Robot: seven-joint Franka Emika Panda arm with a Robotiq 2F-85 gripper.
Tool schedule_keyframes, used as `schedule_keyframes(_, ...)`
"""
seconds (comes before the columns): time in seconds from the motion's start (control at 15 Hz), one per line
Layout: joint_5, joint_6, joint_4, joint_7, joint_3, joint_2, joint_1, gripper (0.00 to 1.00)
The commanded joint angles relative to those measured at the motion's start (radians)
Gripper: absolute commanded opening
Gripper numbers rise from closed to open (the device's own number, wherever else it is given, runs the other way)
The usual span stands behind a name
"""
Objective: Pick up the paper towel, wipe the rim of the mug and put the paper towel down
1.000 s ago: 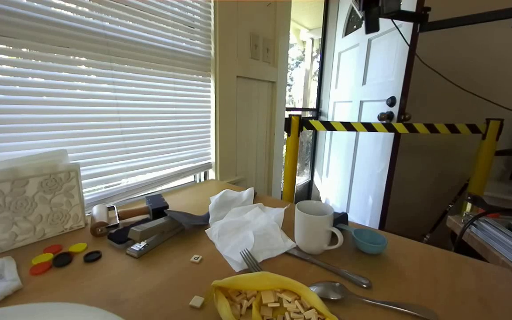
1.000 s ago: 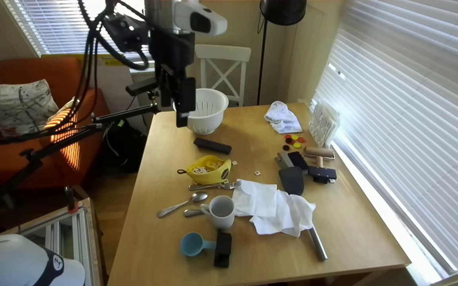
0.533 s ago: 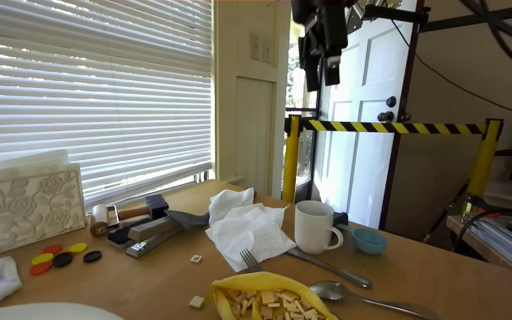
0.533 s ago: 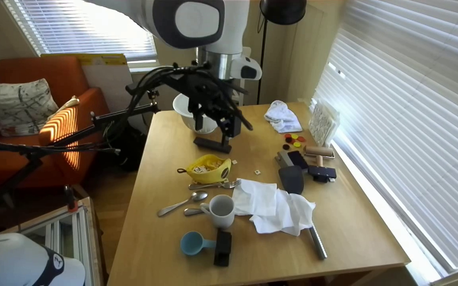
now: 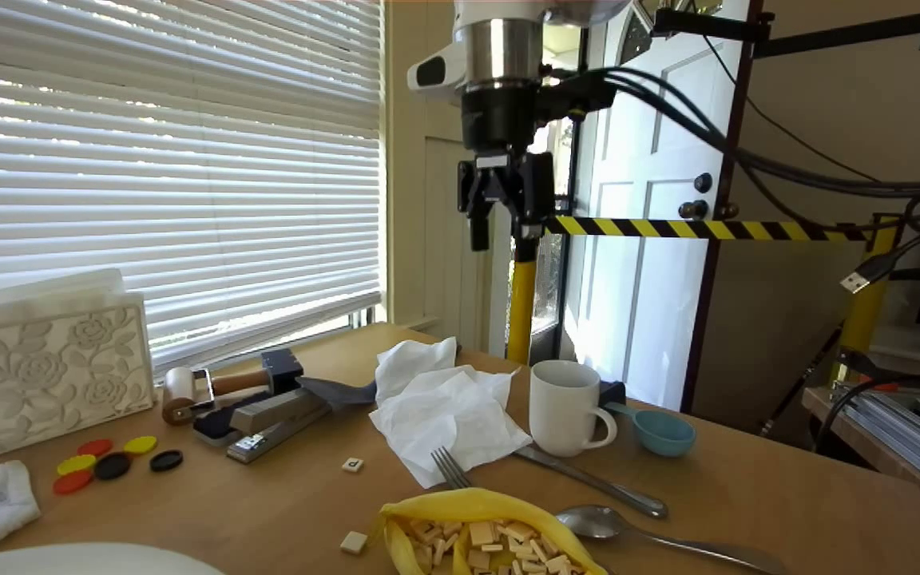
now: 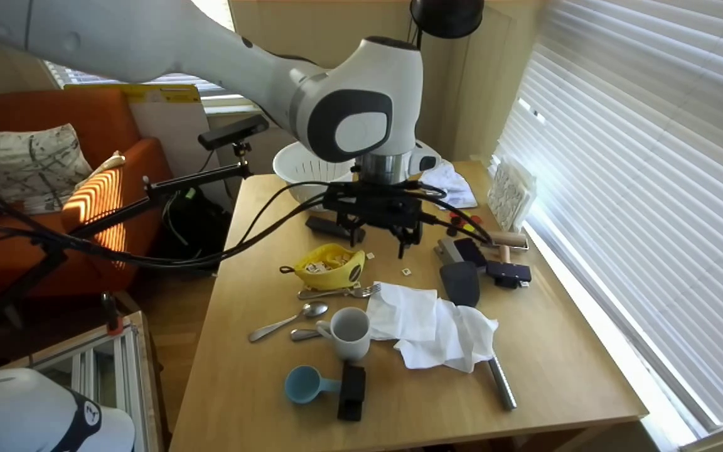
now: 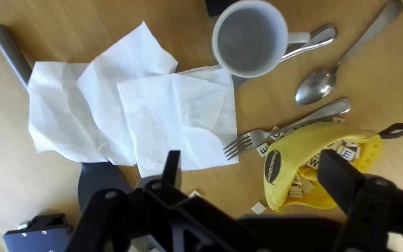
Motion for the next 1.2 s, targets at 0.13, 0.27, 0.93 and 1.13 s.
schedule_keyframes(0.13,-0.004,0.088,0.004,-0.036,0.011,0.09,-0.021,1.0)
schedule_keyframes(0.27,-0.005,0.108,0.012,-0.04,0.012,0.125,-0.028,1.0)
schedule_keyframes(0.93,0.1,0.344,0.066,-0.211,0.06,0.301,-0.11,1.0)
schedule_keyframes(1.13,0.079,0.381,0.095,-0.266,0.078,0.376,-0.137,1.0)
